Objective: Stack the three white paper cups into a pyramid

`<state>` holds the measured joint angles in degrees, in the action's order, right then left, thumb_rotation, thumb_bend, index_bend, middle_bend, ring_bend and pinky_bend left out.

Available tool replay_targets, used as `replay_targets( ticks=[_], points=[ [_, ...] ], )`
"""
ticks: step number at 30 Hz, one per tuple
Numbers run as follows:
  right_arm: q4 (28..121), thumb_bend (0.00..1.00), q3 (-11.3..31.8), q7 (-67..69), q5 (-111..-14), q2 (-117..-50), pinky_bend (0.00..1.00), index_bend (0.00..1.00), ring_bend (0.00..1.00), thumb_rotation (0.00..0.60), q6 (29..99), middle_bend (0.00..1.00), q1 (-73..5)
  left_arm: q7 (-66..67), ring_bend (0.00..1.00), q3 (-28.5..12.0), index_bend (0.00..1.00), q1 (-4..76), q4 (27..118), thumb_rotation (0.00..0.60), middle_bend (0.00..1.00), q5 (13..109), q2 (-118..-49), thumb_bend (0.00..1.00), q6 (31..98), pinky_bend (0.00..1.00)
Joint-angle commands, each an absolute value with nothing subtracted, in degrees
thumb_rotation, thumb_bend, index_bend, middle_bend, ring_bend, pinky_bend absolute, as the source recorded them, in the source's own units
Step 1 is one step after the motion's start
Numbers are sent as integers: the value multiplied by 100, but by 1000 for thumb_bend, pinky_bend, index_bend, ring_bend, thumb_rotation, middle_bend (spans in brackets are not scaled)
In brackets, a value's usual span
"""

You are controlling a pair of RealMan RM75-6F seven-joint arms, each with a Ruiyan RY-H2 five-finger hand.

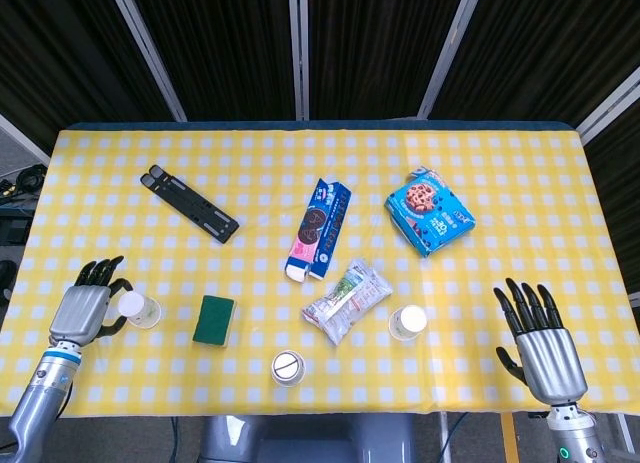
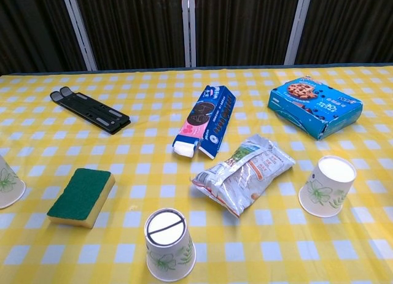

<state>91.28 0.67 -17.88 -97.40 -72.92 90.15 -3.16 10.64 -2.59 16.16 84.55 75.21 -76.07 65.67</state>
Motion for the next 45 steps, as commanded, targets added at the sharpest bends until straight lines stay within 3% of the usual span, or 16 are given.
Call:
replay_targets(
  ticks=[1, 12, 25, 34, 39, 45],
  points=[
    [9126, 130, 64, -1791, -9745, -7293, 0, 47, 0, 600, 9014, 0, -317, 1033, 0, -255, 429, 1609, 8456, 600, 0, 7549, -7607, 375, 6612, 0],
    [9223, 130, 131, -1655, -9714, -7180, 0, 46, 0, 600, 9170, 0, -268, 696, 0, -318, 427, 1514, 9171, 600, 0, 8085, -7224, 375, 7260, 0],
    [9237, 130, 156, -1558, -9687, -7133, 0, 46, 0, 600, 9176, 0, -268, 2101, 0, -378, 426, 2101, 10177, 600, 0, 8423, -7454, 375, 6870, 0],
    [9235, 130, 169, -1524, -9678, -7113, 0, 47, 0, 600, 9190, 0, -263, 2475, 0, -65, 425, 2212, 10480, 600, 0, 8787, -7827, 374, 6749, 0],
    [9229, 130, 168, -1570, -9678, -7132, 0, 47, 0, 600, 9180, 0, -264, 2412, 0, 384, 418, 2224, 10502, 600, 0, 9264, -7817, 374, 6588, 0],
    [9232, 131, 166, -1597, -9682, -7141, 0, 46, 0, 600, 9189, 0, -256, 2535, 0, 626, 424, 2126, 10409, 600, 0, 9505, -7868, 374, 6655, 0]
  ],
)
